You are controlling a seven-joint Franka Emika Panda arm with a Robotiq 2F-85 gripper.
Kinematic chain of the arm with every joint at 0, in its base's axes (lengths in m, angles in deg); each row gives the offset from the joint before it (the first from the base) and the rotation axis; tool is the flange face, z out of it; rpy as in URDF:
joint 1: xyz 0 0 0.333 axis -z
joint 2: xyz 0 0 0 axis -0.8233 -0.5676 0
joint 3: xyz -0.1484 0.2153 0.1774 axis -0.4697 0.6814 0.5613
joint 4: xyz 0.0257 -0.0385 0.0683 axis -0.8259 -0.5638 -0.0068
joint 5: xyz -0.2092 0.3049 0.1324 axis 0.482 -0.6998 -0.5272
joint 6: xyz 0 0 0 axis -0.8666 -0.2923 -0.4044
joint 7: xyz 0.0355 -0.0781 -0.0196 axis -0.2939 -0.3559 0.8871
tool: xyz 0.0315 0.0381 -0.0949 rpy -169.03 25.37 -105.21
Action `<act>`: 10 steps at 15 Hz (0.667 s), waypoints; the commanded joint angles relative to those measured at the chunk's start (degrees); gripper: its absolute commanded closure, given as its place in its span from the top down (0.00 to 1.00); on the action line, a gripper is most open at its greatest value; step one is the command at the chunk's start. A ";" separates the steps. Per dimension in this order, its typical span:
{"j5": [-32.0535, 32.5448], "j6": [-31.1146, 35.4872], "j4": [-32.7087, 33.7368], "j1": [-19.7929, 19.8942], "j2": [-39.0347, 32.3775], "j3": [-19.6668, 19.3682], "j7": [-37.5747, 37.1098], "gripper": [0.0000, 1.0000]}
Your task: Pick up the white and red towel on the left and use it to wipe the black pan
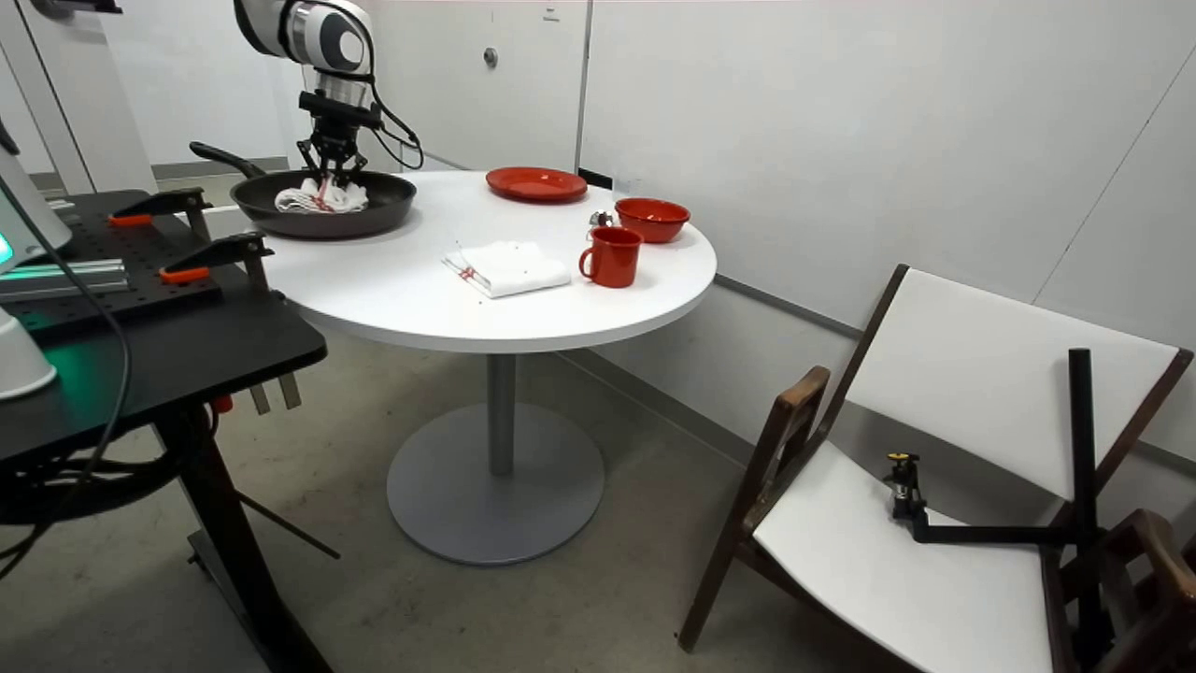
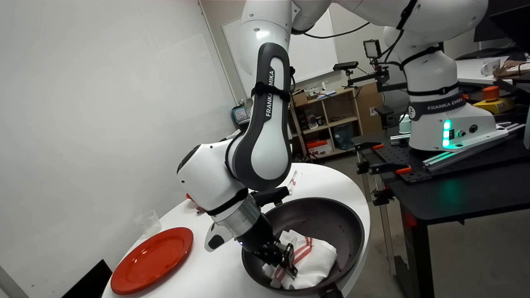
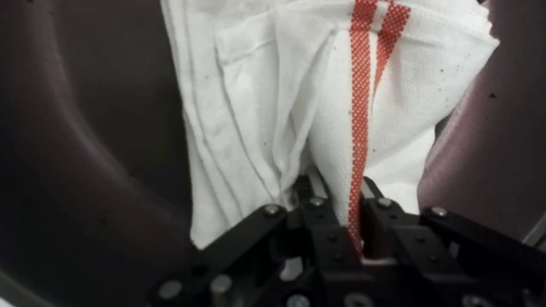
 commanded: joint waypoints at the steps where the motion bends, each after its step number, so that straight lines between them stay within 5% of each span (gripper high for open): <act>1: 0.51 0.80 0.94 -1.18 -3.01 0.89 1.51 0.05; 10: -1.75 2.55 -0.05 1.68 -4.21 0.39 2.05 0.05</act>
